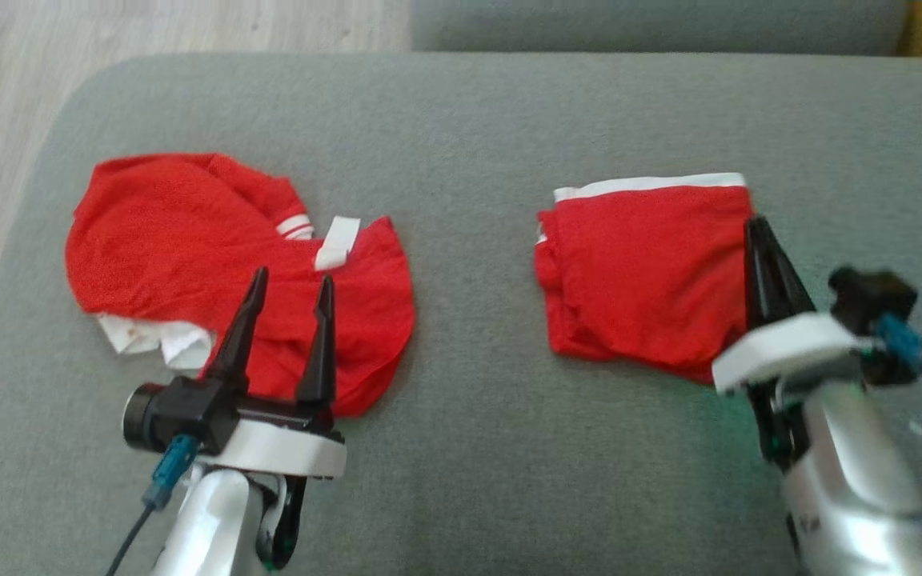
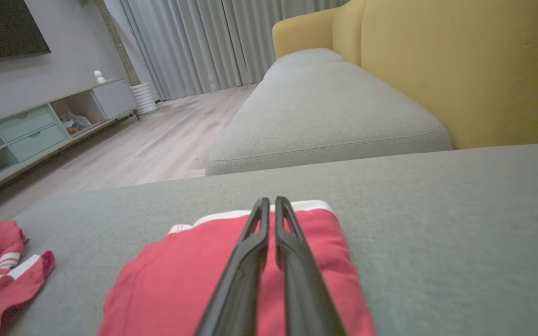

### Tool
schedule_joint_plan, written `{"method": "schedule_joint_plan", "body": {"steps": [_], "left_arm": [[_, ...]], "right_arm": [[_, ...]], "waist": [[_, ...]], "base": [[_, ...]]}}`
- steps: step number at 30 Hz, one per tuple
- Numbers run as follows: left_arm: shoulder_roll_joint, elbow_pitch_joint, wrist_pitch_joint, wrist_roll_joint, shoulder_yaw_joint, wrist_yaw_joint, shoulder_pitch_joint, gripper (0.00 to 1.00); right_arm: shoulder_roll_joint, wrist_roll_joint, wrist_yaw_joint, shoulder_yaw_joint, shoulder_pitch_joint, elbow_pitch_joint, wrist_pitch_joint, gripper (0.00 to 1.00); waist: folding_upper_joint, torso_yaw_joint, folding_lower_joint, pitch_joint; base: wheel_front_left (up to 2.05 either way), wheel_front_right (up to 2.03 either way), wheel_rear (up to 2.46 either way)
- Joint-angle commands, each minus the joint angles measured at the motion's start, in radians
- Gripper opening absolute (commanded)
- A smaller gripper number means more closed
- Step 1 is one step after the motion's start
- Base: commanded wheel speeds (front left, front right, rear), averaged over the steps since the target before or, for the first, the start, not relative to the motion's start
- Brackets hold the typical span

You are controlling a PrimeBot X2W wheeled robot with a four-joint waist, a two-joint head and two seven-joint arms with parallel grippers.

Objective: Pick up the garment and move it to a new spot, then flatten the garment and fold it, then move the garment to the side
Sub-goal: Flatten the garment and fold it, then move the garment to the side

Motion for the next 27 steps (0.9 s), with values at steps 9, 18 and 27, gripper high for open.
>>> {"method": "schedule_joint_plan", "body": {"steps": [9, 18, 27], "left_arm": [[0.004, -0.020, -0.005, -0.009, 0.051, 0.007, 0.056, 1.00], [0.004, -0.022, -0.005, -0.009, 0.049, 0.006, 0.065, 1.00], [0.004, -0.027, -0.005, -0.004, 0.029, -0.001, 0.030, 1.00]], "right_arm": [[0.011, -0.010, -0.001, 0.024, 0.238, -0.186, -0.011, 1.00], [0.011, -0.009, -0.001, 0.028, 0.261, -0.221, 0.008, 1.00], [0.011, -0.051, -0.001, -0.058, 0.142, -0.205, 0.099, 1.00]], "waist": [[0.0000, -0.073, 0.0001, -0.084], [0.0000, -0.075, 0.0001, -0.079], [0.0000, -0.029, 0.0001, 0.000]], "base": [[0.00, 0.00, 0.00], [0.00, 0.00, 0.00], [0.00, 0.00, 0.00]]}}
